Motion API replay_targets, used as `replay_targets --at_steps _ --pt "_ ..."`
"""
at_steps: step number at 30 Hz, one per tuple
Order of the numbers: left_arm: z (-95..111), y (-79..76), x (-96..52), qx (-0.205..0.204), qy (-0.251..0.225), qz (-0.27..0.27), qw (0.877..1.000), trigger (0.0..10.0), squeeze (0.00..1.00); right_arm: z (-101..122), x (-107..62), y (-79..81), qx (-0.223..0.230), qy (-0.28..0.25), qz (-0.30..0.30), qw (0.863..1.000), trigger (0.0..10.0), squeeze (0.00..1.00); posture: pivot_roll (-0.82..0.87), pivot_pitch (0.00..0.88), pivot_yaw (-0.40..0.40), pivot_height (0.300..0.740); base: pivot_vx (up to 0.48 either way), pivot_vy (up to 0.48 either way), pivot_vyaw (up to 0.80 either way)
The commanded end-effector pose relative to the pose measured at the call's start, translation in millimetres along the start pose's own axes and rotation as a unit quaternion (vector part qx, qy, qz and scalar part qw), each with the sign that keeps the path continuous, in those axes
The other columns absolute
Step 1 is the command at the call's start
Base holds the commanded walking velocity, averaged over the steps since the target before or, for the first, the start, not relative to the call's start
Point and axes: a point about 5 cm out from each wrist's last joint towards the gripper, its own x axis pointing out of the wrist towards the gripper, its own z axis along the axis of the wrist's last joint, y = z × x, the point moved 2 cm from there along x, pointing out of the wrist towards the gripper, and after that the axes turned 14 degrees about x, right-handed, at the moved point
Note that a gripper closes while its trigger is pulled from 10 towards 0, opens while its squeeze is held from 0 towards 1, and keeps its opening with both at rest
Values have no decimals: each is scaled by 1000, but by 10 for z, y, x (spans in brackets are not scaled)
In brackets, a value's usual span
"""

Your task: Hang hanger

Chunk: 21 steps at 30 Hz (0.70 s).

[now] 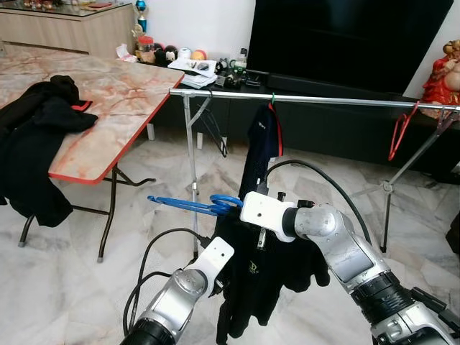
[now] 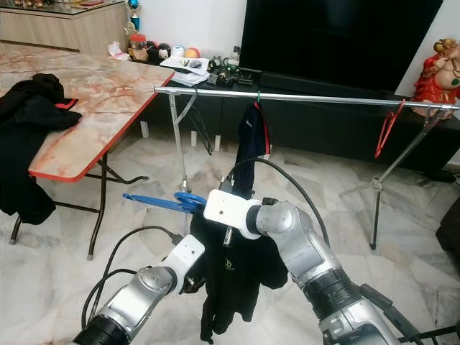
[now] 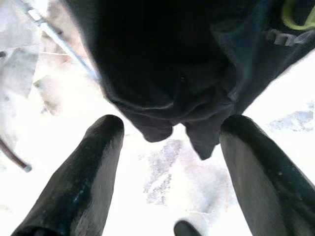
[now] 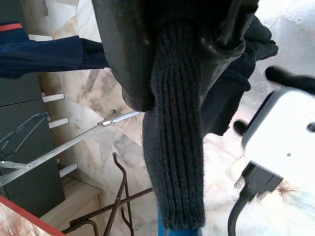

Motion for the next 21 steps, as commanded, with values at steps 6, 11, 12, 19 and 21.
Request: replay_targets --at_steps 6,11,12,19,21 --pt "88 302 -15 -55 -13 97 994 10000 0 66 -17 -18 -12 -14 -4 1000 0 0 49 0 -118 740 0 0 0" --pt "90 358 -3 -67 -14 117 991 10000 0 71 -16 -13 -12 -14 -3 1000 0 0 46 0 -118 740 0 0 0" --pt "93 356 1 -67 -14 117 991 10000 0 71 -16 -12 -12 -14 -3 1000 0 0 46 0 -118 740 0 0 0" --pt "150 129 50 -47 -25 63 997 10000 0 84 -10 1 -13 -16 0 1000 0 0 45 0 -120 740 0 0 0" --pt "163 107 72 -66 -32 81 994 10000 0 104 -6 4 -12 -19 0 1000 0 0 41 0 -119 740 0 0 0"
